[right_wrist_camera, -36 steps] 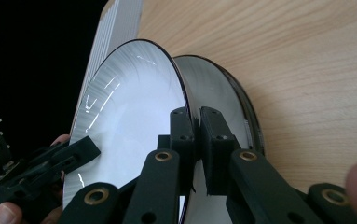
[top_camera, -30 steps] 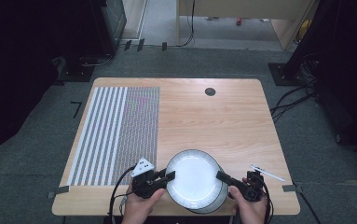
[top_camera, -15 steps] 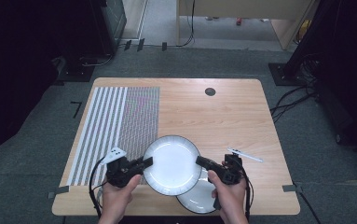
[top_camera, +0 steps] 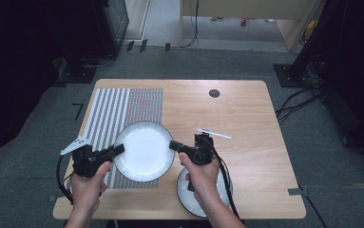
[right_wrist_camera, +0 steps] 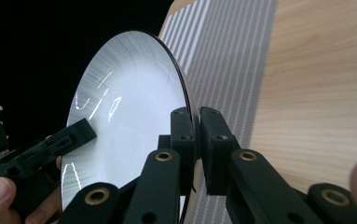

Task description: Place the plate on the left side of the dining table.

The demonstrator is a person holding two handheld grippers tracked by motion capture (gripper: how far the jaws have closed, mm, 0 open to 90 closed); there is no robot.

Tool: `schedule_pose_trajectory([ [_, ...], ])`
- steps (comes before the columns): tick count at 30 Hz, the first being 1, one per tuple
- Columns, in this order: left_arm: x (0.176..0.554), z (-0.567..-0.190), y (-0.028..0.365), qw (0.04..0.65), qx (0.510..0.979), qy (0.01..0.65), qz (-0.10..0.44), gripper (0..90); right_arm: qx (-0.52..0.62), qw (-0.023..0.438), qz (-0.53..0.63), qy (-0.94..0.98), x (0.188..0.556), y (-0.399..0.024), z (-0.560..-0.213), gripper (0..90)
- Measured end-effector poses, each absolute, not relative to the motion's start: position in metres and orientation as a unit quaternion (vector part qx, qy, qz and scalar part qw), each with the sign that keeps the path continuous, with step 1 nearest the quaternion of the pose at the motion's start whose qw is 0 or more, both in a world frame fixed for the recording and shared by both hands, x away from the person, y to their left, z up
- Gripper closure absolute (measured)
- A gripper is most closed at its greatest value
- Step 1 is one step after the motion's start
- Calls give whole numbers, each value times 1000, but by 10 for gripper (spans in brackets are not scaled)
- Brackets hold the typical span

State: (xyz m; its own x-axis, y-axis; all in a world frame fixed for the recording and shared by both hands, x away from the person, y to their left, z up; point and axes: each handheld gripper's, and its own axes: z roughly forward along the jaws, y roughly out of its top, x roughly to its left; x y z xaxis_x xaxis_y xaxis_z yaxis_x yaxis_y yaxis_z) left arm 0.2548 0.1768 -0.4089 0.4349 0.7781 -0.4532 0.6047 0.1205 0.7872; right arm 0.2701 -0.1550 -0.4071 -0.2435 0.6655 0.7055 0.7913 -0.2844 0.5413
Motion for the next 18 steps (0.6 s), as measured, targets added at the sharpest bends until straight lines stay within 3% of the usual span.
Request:
schedule_pose_trajectory([
  [18, 289, -410, 236, 522, 631, 567, 89, 783, -605, 86, -501, -613, 321, -89, -408, 852],
])
